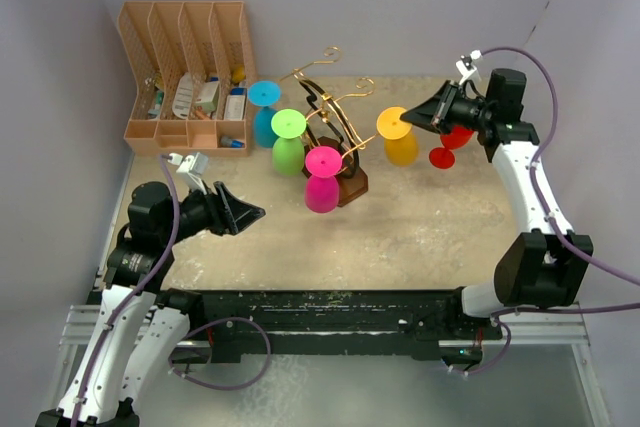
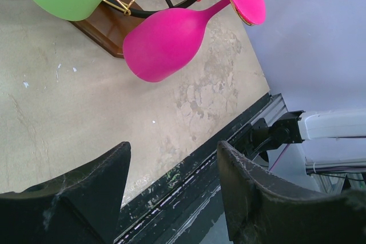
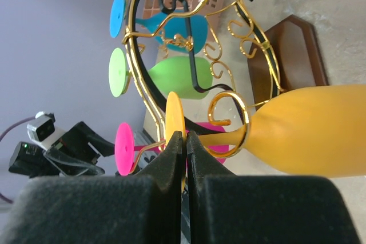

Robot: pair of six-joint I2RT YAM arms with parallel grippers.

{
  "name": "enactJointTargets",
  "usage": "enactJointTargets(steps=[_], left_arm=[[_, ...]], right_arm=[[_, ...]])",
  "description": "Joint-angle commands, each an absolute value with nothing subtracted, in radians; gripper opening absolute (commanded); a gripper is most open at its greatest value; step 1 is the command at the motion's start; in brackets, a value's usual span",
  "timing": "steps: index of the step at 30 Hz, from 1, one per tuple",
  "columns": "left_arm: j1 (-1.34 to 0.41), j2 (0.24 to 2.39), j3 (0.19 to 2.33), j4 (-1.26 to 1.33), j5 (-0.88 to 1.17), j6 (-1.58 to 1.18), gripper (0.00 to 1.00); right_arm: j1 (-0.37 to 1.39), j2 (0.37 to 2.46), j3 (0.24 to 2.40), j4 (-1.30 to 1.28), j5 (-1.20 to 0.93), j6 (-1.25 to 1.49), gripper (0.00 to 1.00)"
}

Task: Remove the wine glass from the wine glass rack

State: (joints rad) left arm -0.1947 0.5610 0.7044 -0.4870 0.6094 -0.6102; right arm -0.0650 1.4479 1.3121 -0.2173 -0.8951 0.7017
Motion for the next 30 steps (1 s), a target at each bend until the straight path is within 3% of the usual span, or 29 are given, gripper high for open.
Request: enactJointTargets(steps=[1, 19, 30], left_arm=[[-0.19, 0.561, 0.693, -0.436, 0.619, -0.615, 0.65], [-0.19, 0.549, 0.695, -0.441, 0.611, -0.614, 0.65], [-0.19, 0.554, 0.695, -0.439, 0.61, -0.615, 0.65]], right_arm=[[-0.03, 1.442, 1.354, -0.137, -0.971, 0.725, 0.0], [0.023, 1.511, 1.401, 0.245, -0.938, 1.009, 0.0], [0.023, 1.451, 1.49, 0.294, -0.976, 1.12, 0.0]])
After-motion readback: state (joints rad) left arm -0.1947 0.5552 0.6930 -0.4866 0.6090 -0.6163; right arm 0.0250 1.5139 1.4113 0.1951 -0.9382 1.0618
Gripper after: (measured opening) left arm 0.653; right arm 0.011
